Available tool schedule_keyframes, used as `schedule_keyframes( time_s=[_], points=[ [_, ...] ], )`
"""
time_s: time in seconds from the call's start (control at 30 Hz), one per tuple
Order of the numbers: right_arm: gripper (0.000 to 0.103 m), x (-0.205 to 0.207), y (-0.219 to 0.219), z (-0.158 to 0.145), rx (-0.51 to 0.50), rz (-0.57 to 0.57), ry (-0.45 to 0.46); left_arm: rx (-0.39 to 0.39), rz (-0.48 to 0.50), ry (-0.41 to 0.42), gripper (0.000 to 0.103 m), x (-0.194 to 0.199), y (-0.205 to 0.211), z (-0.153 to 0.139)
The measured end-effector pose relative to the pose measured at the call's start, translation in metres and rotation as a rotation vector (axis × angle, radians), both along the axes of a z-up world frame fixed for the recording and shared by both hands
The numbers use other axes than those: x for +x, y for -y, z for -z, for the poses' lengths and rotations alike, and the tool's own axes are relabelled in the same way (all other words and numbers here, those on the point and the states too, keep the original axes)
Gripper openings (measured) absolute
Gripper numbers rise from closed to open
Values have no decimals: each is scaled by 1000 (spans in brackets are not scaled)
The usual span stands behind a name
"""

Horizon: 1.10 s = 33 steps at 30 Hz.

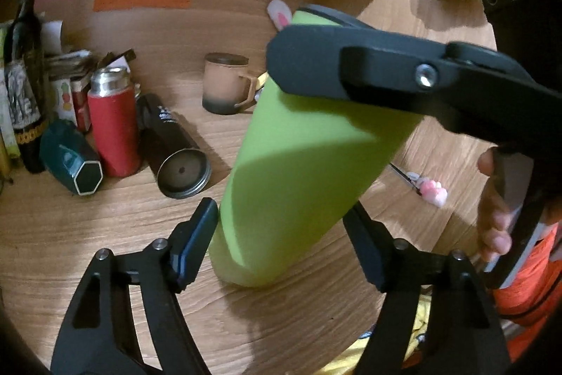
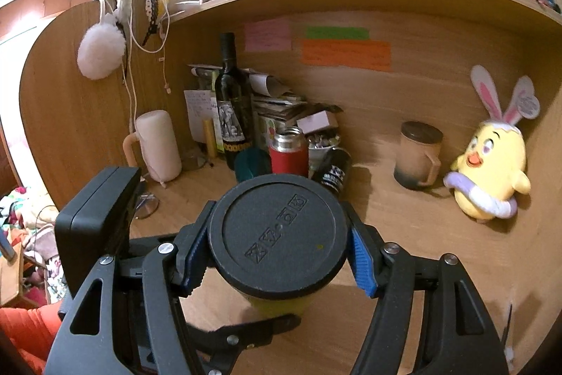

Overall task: Flip cup upside down
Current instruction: 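Lift and rotate the tumbler with the right tool until lid points up, then lower the tumbler upright onto the desk and open the right tool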

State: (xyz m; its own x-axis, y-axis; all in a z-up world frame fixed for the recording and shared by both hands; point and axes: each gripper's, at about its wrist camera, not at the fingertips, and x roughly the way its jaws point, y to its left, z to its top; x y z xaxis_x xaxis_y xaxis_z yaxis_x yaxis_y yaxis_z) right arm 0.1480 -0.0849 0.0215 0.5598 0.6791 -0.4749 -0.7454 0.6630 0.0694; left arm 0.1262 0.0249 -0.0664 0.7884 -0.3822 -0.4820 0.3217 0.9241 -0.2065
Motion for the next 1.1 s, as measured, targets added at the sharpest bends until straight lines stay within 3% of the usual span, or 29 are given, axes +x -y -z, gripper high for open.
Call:
schedule_keyframes(
  time_s=[0.53, 0.77, 0.87, 1.0, 1.1],
  points=[
    [63, 26, -23, 17, -34, -32, -48, -32, -25, -38, 69, 7, -12, 8],
    [65, 25, -17, 19, -11, -39, -65, 34, -52, -11, 69, -3, -5, 3],
    [82, 20, -8, 16, 9, -34, -70, 53, -73, -16, 70, -9, -8, 2],
    [86, 6, 12, 8, 37, -11, -22, 69, -114, 0, 72, -26, -13, -8],
    [90, -5, 30, 2, 58, 11, 5, 71, -150, 42, 85, -43, -15, -21]
  ],
)
